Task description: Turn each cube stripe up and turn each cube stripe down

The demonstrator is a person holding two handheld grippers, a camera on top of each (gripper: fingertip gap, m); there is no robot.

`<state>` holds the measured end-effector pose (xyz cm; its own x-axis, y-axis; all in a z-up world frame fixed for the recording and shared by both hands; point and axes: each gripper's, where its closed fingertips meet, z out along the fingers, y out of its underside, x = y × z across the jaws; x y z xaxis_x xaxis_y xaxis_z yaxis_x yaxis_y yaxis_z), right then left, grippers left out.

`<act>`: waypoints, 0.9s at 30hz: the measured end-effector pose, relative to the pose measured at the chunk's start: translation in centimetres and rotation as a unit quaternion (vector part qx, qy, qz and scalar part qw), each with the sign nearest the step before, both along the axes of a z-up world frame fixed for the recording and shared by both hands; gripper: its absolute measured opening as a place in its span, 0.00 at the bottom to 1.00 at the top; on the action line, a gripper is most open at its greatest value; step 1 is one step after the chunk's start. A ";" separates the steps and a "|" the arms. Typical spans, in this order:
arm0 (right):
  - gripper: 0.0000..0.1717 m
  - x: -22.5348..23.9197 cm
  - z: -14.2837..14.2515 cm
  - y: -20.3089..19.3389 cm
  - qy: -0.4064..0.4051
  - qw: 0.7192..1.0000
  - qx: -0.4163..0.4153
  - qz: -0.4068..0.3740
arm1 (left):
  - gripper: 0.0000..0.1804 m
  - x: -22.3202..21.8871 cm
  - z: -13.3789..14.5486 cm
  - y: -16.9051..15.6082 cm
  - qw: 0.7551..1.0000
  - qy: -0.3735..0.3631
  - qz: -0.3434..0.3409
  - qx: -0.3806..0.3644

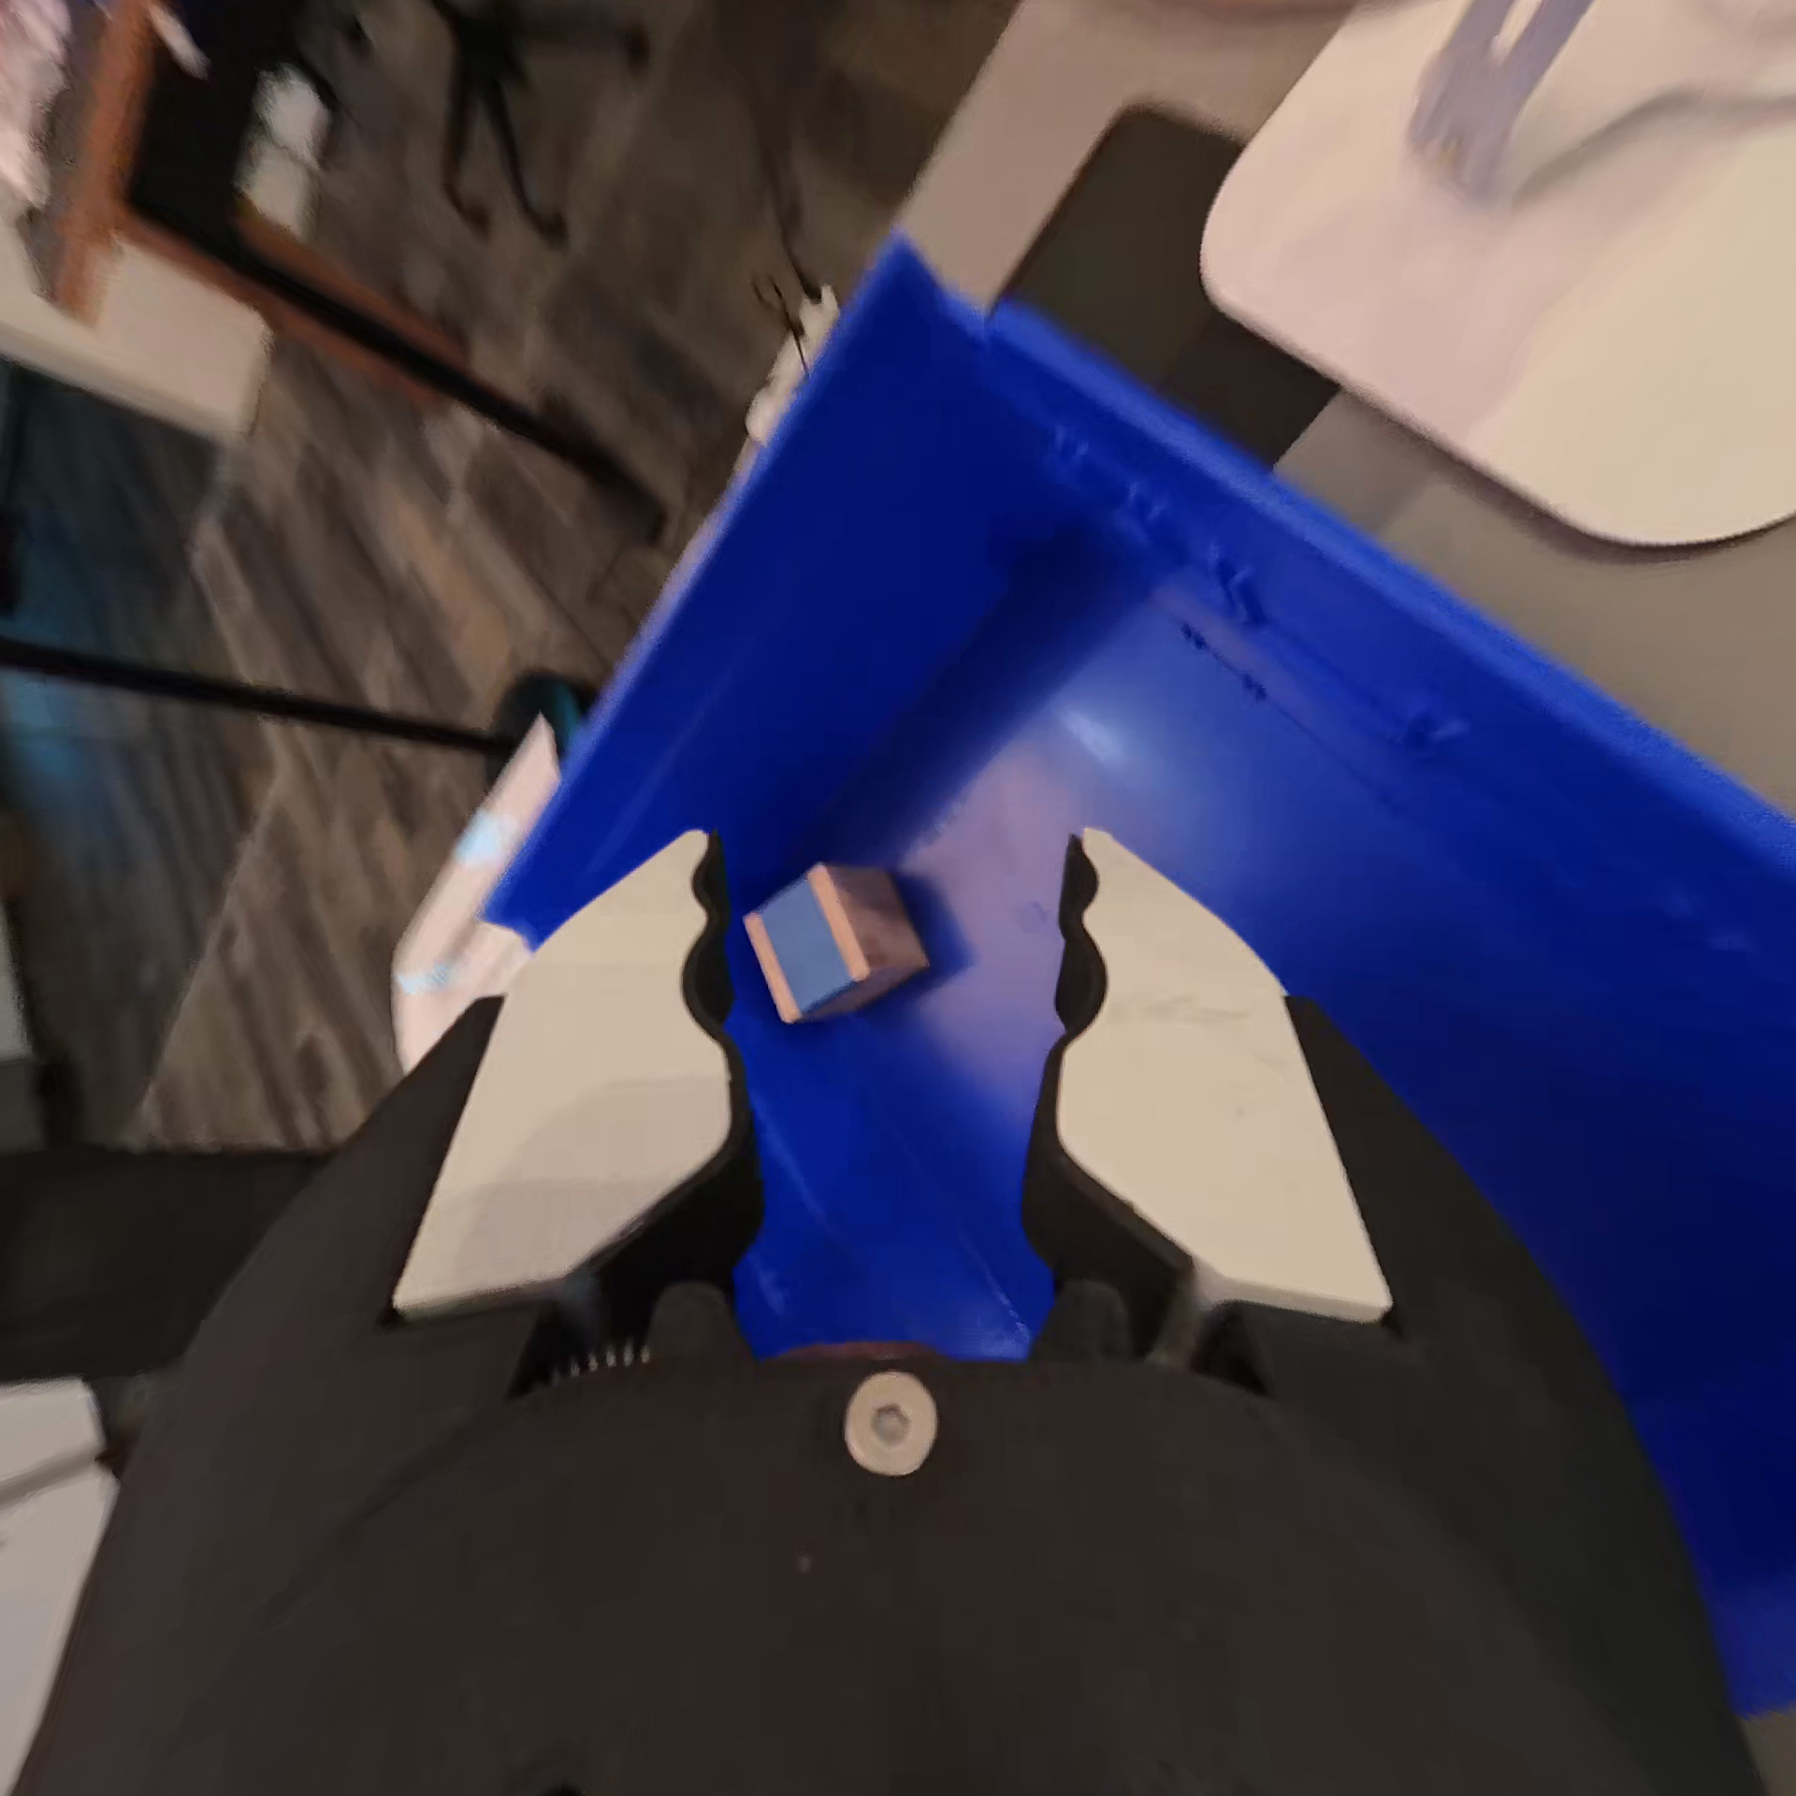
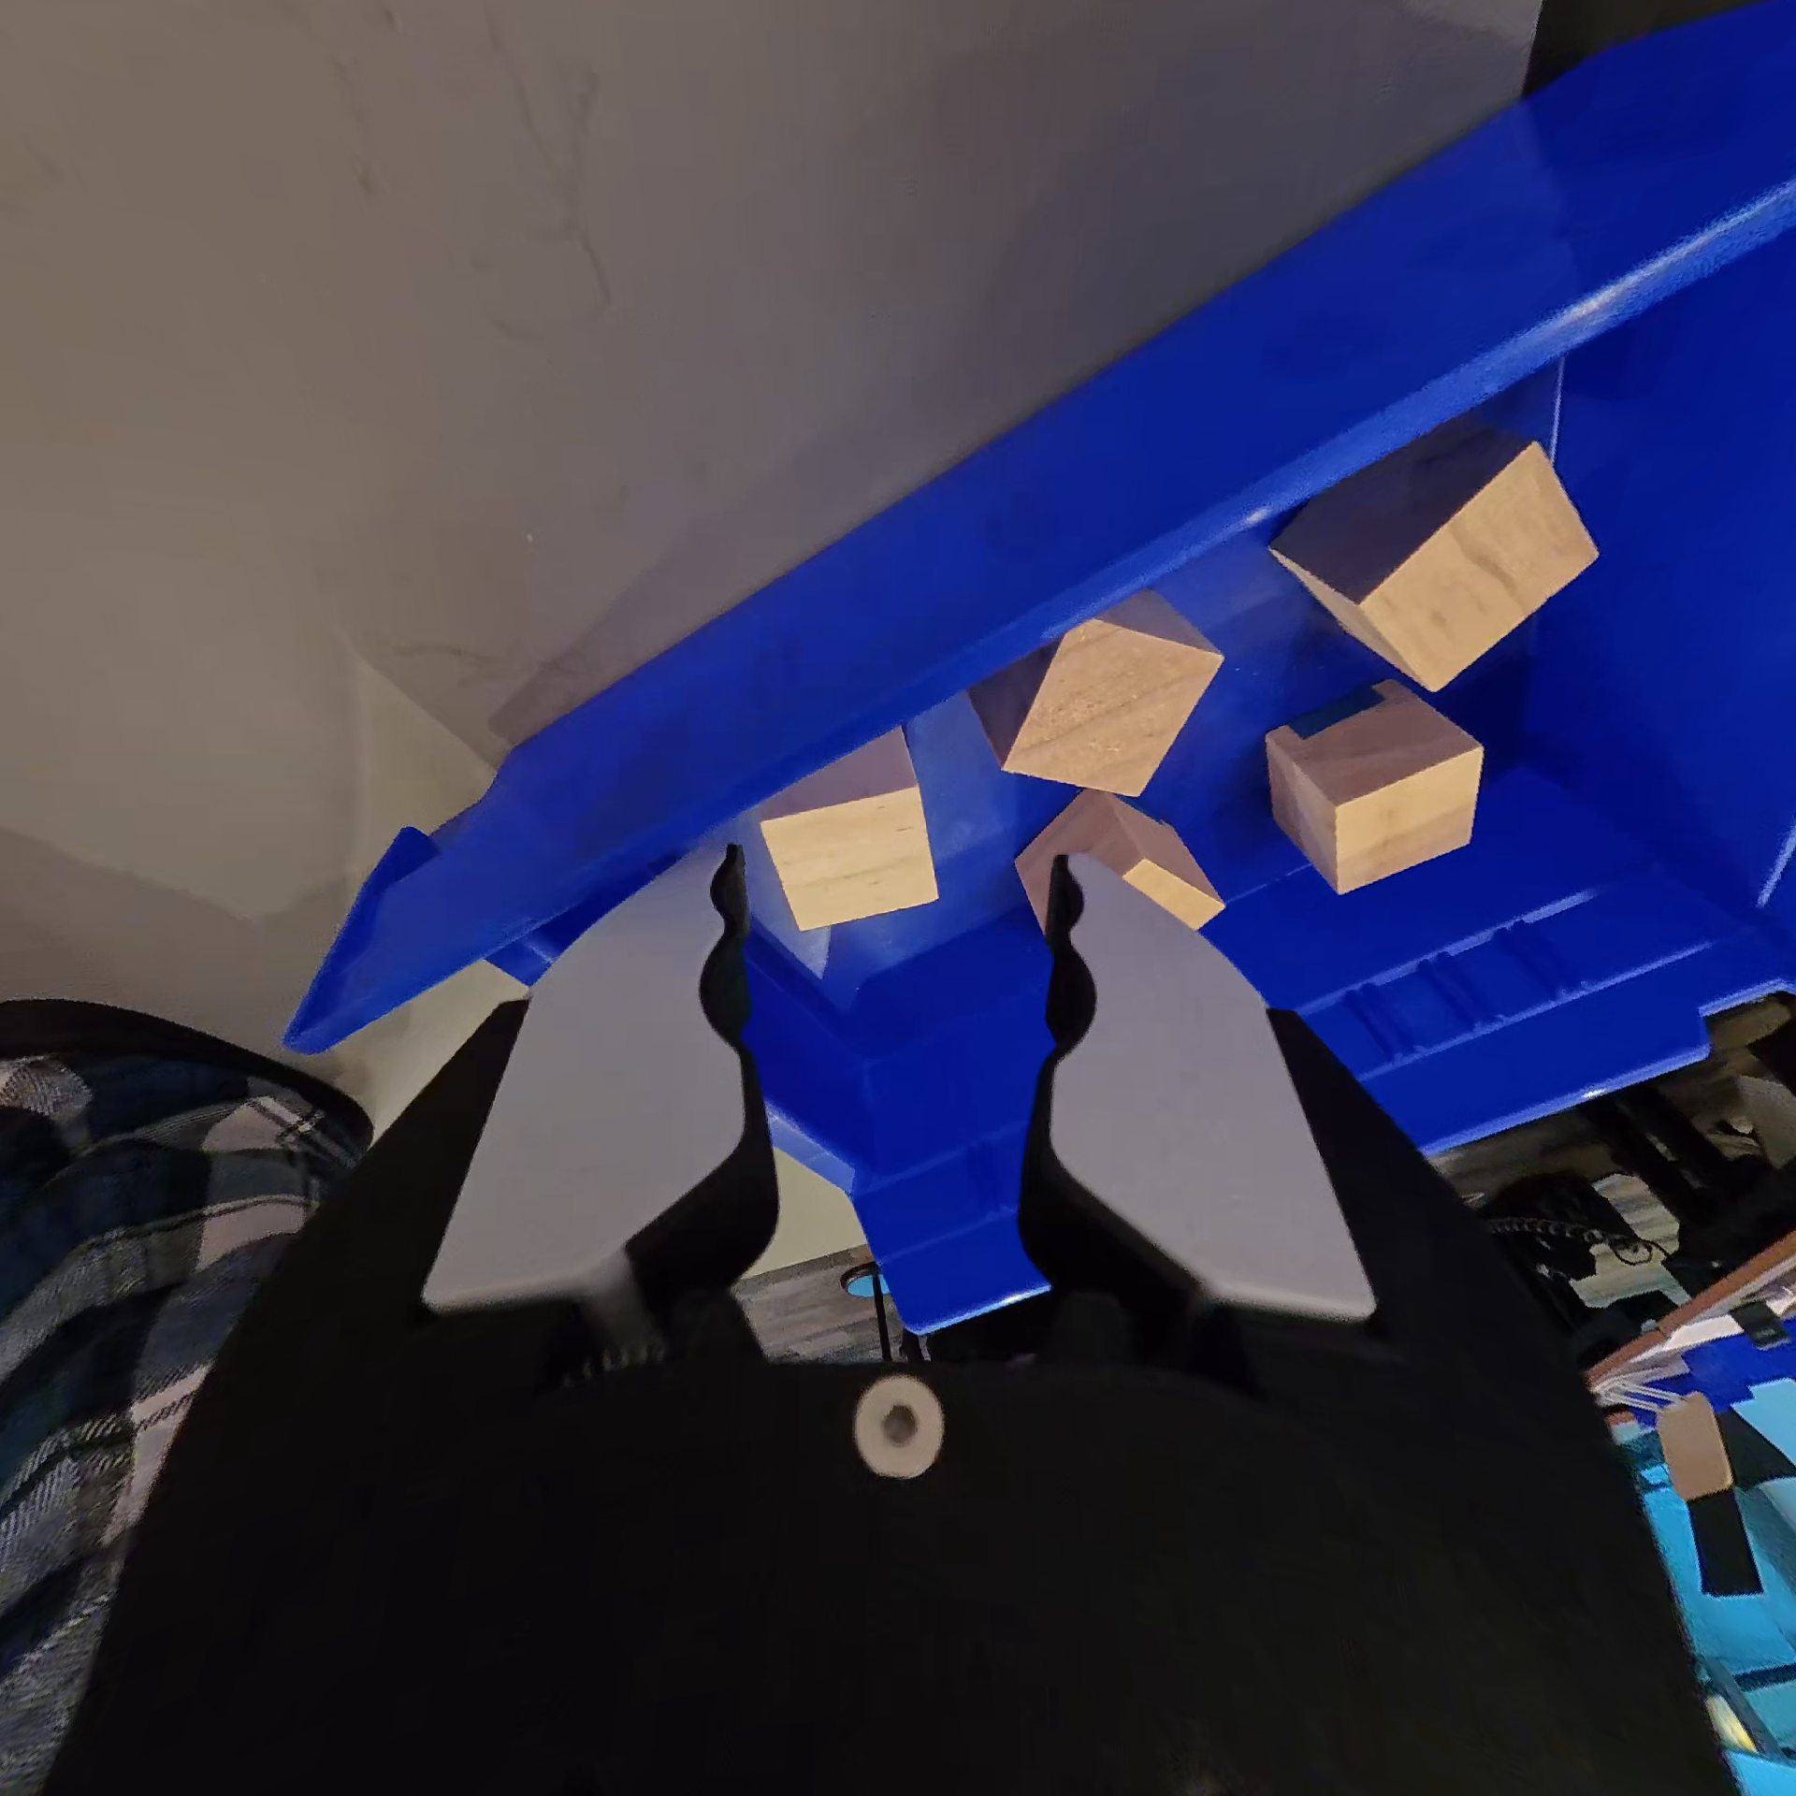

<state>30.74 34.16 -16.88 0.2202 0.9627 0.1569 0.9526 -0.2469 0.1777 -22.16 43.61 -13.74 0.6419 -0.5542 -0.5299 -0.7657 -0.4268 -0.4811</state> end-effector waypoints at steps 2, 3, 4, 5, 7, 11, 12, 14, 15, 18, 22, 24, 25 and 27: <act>0.35 -0.1 -0.1 -0.2 -0.001 1.000 -0.004 0.001 | 0.35 -1.5 -0.9 0.9 0.999 -0.001 0.052 -0.006; 0.35 -0.1 -0.1 -0.2 -0.004 1.000 -0.004 0.003 | 0.35 -2.3 -1.4 1.2 0.997 0.005 0.072 -0.008; 0.35 -0.1 -0.1 -0.1 -0.005 1.000 -0.002 0.005 | 0.36 -3.3 -1.6 1.5 0.995 0.020 0.094 -0.003; 0.35 -0.2 -0.1 -0.1 -0.005 1.000 -0.001 0.005 | 0.35 -4.3 -1.7 1.7 0.993 0.041 0.114 0.005; 0.34 -0.3 -0.1 0.0 -0.005 1.000 0.002 0.008 | 0.34 -5.2 -2.4 1.9 0.990 0.050 0.131 -0.005; 0.34 -0.3 -0.1 0.2 -0.010 1.000 0.006 0.009 | 0.34 -5.9 -4.4 2.1 0.986 0.021 0.158 -0.042; 0.34 -0.3 -0.1 0.2 -0.010 1.000 0.006 0.010 | 0.35 -6.0 -4.7 2.2 0.986 0.004 0.162 -0.048; 0.33 -0.4 -0.1 0.2 -0.011 1.000 0.007 0.011 | 0.34 -6.0 -5.4 2.4 0.983 -0.025 0.170 -0.062; 0.33 -0.4 -0.1 0.2 -0.011 1.000 0.008 0.011 | 0.34 -6.1 -5.7 2.5 0.981 -0.038 0.175 -0.070; 0.32 -0.4 -0.2 0.3 -0.014 1.000 0.007 0.011 | 0.34 -6.8 -6.2 3.0 0.977 -0.037 0.196 -0.069; 0.32 -0.4 -0.3 0.4 -0.018 1.000 0.007 0.011 | 0.34 -7.3 -7.0 3.8 0.976 0.006 0.207 -0.067; 0.31 -0.3 -0.4 0.4 -0.020 1.000 0.006 0.011 | 0.33 -7.8 -7.9 4.0 0.972 0.026 0.219 -0.078; 0.31 -0.3 -0.4 0.4 -0.020 1.000 0.006 0.010 | 0.33 -7.8 -8.4 4.0 0.971 0.028 0.220 -0.086; 0.31 -0.3 -0.4 0.4 -0.021 1.000 0.006 0.010 | 0.30 -7.7 -9.3 4.3 0.969 0.014 0.226 -0.097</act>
<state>30.40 34.60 -17.30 0.1940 0.9648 0.1774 0.9493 -0.2303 0.2140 -29.87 47.92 -23.07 0.8290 -0.3111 -0.4648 -0.4917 -0.8014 -0.3405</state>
